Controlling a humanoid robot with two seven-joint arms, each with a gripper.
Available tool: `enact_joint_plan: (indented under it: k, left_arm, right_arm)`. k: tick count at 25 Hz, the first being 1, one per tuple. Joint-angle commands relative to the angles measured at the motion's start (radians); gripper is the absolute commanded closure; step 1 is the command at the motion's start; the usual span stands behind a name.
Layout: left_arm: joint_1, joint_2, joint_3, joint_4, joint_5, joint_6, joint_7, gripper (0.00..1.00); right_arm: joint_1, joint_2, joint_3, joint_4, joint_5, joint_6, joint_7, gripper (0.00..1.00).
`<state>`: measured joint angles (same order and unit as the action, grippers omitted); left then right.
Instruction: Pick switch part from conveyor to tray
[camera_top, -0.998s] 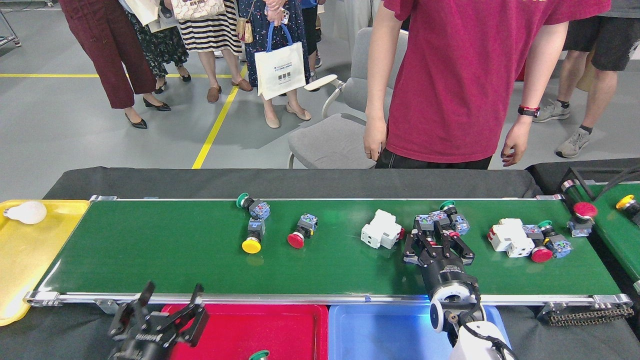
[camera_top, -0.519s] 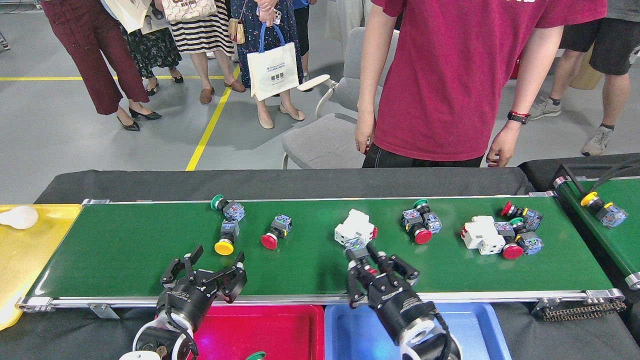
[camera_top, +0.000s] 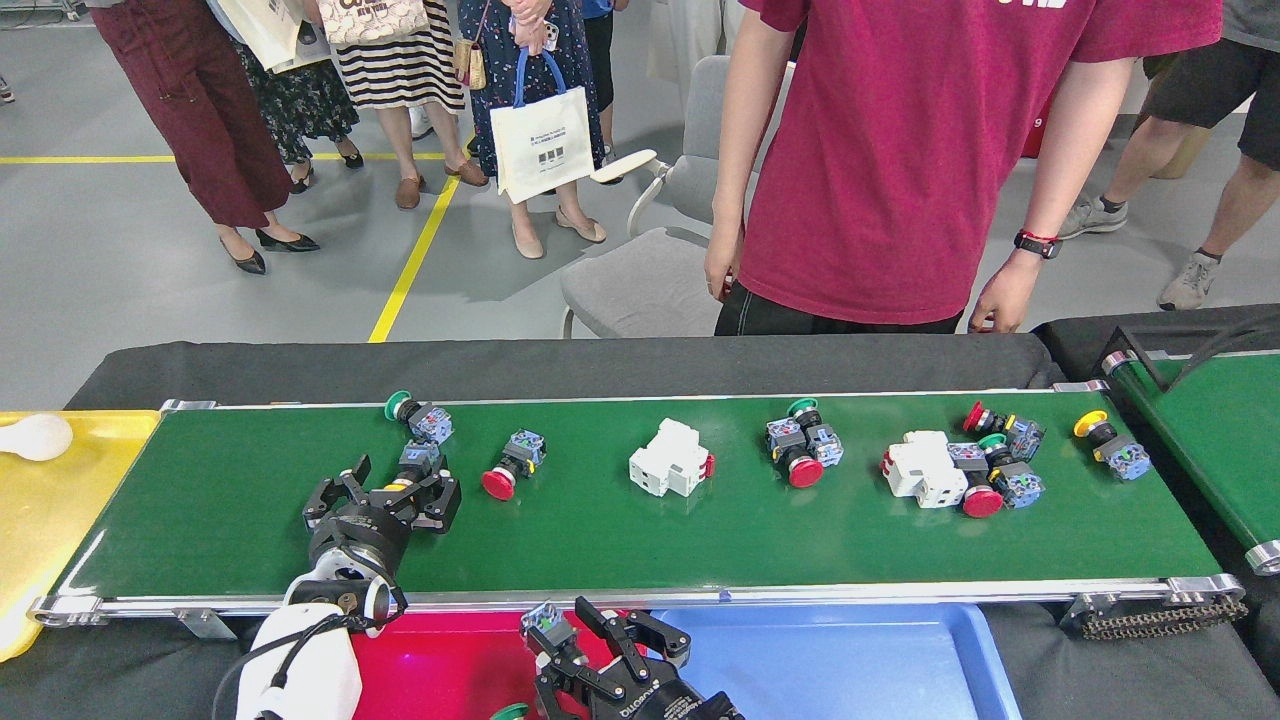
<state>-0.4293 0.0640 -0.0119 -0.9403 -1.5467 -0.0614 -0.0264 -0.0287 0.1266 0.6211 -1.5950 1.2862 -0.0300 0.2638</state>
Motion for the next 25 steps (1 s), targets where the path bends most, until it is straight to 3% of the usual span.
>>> enact_joint_plan:
  k: [1, 3, 5, 8, 11, 12, 13, 16, 17, 19, 22, 25]
  left_arm:
    - [-0.006, 0.01, 0.004, -0.003, 0.004, -0.014, 0.066, 0.99]
    - [0.006, 0.019, 0.004, -0.014, 0.005, -0.017, 0.068, 1.0]
    - [0.029, 0.071, 0.004, -0.055, 0.01, -0.046, 0.069, 1.0]
    - [0.15, 0.198, 0.021, -0.226, 0.086, -0.284, 0.074, 0.99]
    - [0.374, 0.327, 0.082, -0.454, 0.2, -0.591, 0.074, 0.95]
    - [0.448, 0.338, 0.102, -0.528, 0.217, -0.661, 0.071, 0.91]
    - [0.524, 0.338, 0.118, -0.594, 0.218, -0.693, 0.065, 0.75]
    - [0.687, 0.3, 0.116, -0.712, 0.217, -0.699, 0.06, 0.11]
    - [0.722, 0.25, 0.116, -0.73, 0.217, -0.699, 0.06, 0.0]
    - [0.764, 0.175, 0.115, -0.752, 0.217, -0.703, 0.06, 0.0]
    - [0.764, 0.149, 0.135, -0.752, 0.217, -0.68, 0.063, 0.0]
    - [0.744, 0.115, 0.216, -0.749, 0.211, -0.457, 0.066, 0.0]
  right_arm:
    - [-0.016, 0.015, -0.001, -0.02, -0.002, 0.005, 0.006, 0.01]
    - [-0.017, 0.021, -0.015, -0.051, -0.002, 0.016, 0.0, 0.02]
    - [-0.02, 0.019, -0.069, -0.094, -0.001, 0.035, -0.003, 0.02]
    - [-0.037, 0.004, -0.17, -0.117, 0.01, 0.094, -0.046, 0.03]
    - [-0.051, -0.042, -0.284, -0.112, 0.018, 0.104, -0.153, 0.03]
    - [-0.051, -0.064, -0.314, -0.112, 0.018, 0.105, -0.186, 0.03]
    - [-0.048, -0.087, -0.347, -0.112, 0.018, 0.105, -0.209, 0.03]
    - [-0.028, -0.143, -0.443, -0.112, 0.016, 0.114, -0.219, 0.03]
    - [-0.011, -0.157, -0.477, -0.112, 0.013, 0.114, -0.219, 0.03]
    - [0.03, -0.179, -0.521, -0.114, 0.012, 0.11, -0.213, 0.03]
    - [0.096, -0.197, -0.537, -0.122, 0.005, 0.11, -0.213, 0.03]
    - [0.204, -0.193, -0.577, -0.177, 0.005, 0.113, -0.224, 0.03]
